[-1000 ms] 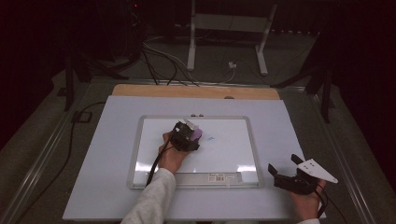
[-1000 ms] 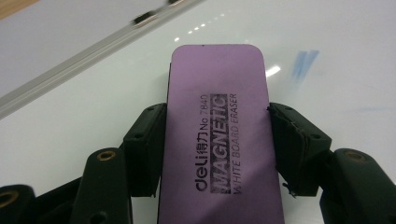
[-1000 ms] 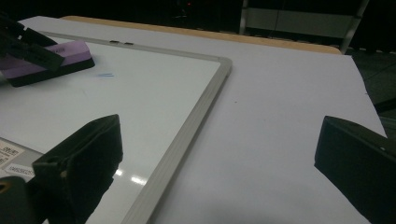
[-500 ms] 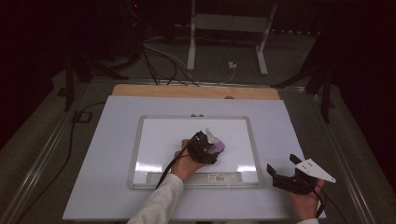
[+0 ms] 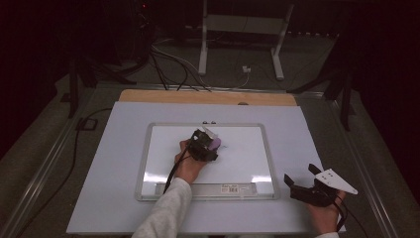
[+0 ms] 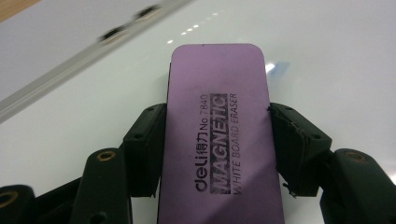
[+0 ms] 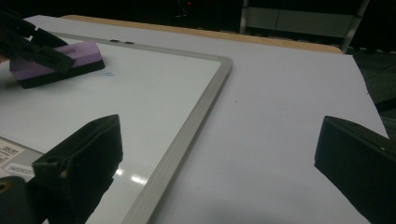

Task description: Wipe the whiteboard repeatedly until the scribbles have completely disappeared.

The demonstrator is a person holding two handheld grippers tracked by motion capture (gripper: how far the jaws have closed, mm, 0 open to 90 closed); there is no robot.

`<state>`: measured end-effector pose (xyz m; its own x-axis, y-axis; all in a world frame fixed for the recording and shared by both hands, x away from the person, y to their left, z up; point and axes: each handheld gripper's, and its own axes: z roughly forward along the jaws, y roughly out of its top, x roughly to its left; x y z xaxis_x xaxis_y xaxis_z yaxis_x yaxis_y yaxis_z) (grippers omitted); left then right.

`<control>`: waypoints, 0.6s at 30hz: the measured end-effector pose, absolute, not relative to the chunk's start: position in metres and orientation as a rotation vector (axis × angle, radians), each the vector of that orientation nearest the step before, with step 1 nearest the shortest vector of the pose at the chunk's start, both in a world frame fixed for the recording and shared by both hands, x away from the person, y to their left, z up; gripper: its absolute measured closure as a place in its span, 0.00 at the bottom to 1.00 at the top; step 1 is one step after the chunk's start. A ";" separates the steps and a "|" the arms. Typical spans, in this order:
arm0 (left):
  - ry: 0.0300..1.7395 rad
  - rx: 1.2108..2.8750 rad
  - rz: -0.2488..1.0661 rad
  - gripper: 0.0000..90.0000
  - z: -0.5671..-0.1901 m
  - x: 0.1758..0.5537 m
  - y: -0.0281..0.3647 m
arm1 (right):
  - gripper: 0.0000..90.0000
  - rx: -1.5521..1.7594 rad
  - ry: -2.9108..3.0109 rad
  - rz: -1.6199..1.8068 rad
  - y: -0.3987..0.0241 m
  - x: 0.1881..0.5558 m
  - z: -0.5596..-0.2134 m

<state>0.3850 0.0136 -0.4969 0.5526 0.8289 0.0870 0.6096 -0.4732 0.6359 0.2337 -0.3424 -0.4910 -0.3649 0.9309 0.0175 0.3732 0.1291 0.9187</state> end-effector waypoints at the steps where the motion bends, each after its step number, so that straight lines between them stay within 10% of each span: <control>1: 1.161 2.238 0.525 0.46 -0.497 0.387 0.013 | 0.01 1.257 1.821 1.214 -0.342 0.234 -0.491; 18: 1.040 2.299 0.526 0.46 -0.496 0.385 -0.020 | 0.02 1.248 1.828 1.215 -0.339 0.234 -0.491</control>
<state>0.3848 -0.0202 -0.4956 0.6228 0.7731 0.1202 0.5546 -0.5446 0.6292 0.2337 -0.3387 -0.4909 -0.3724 0.9280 0.0138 0.3719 0.1356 0.9183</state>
